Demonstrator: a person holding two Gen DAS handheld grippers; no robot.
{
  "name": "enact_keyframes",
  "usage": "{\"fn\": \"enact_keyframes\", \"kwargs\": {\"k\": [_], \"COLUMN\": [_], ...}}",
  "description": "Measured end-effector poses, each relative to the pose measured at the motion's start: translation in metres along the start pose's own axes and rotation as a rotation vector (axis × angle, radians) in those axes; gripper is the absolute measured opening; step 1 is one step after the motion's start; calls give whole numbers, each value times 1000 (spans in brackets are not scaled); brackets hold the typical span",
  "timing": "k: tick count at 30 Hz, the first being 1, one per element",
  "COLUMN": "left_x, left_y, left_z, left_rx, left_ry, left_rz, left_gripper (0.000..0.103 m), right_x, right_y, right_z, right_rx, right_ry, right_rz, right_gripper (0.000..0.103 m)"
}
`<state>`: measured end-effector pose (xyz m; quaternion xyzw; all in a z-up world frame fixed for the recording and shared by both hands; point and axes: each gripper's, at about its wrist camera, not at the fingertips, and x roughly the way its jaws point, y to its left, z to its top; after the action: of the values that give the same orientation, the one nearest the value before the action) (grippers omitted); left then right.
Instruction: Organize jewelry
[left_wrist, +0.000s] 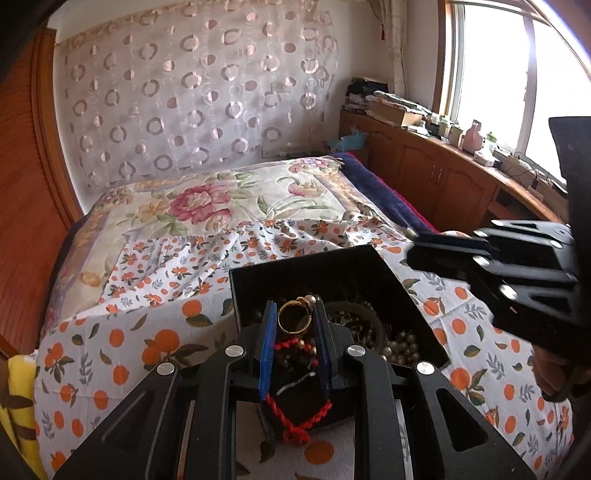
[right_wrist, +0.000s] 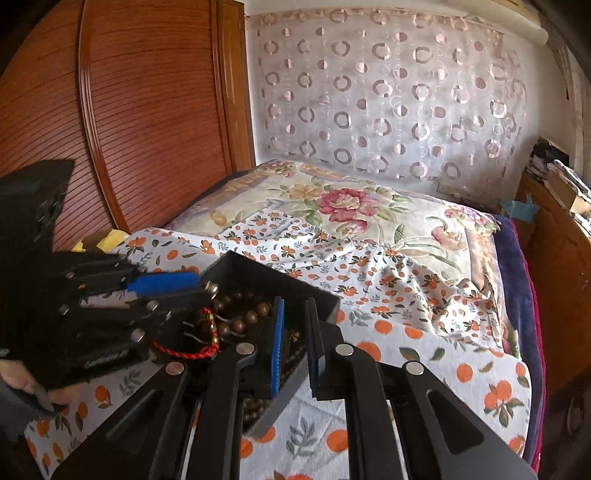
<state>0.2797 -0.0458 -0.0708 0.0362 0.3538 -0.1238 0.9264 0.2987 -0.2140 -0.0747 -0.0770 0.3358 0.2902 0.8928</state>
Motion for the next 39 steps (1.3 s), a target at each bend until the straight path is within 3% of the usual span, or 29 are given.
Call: {"fn": "enact_keyframes", "kwargs": {"k": [11, 14, 16, 20, 22, 23, 24, 25, 27, 29, 30, 39], "left_x": [23, 19, 15, 6, 0, -3, -6, -9, -15, -22, -28, -69], "left_y": [1, 1, -1, -3, -4, -5, -5, -6, -6, -5, -4, -7], "left_z": [15, 13, 11, 9, 8, 7, 7, 6, 5, 2, -1, -28], "left_rx": [-19, -28, -25, -27, -27, -26, -24, -23, -21, -26, -27, -52], "left_ry": [12, 0, -3, -17, -29, -34, -38, -45, -55, -72, -84, -80], "left_rz": [27, 33, 29, 49, 65, 75, 85, 97, 118, 130, 137, 161], "left_gripper": [21, 45, 48, 71, 78, 84, 89, 90, 95, 96, 96, 96], "right_x": [-11, -16, -18, -25, -28, -29, -30, -32, -38, -41, -41, -59], "right_y": [-11, -13, -15, -15, -14, -14, -14, -14, -14, -14, -13, 0], "right_z": [-25, -29, -30, -33, -34, -35, -35, -35, -35, -36, -36, -48], "right_rx": [46, 63, 77, 86, 94, 98, 101, 108, 121, 130, 133, 177], "right_ry": [14, -3, -7, -21, -29, -33, -37, -46, -80, -94, -95, -86], "right_rz": [-18, -43, -42, -59, -69, -76, -82, -94, -123, -159, -168, -191], "right_gripper": [13, 13, 13, 13, 13, 16, 34, 45, 82, 96, 100, 101]}}
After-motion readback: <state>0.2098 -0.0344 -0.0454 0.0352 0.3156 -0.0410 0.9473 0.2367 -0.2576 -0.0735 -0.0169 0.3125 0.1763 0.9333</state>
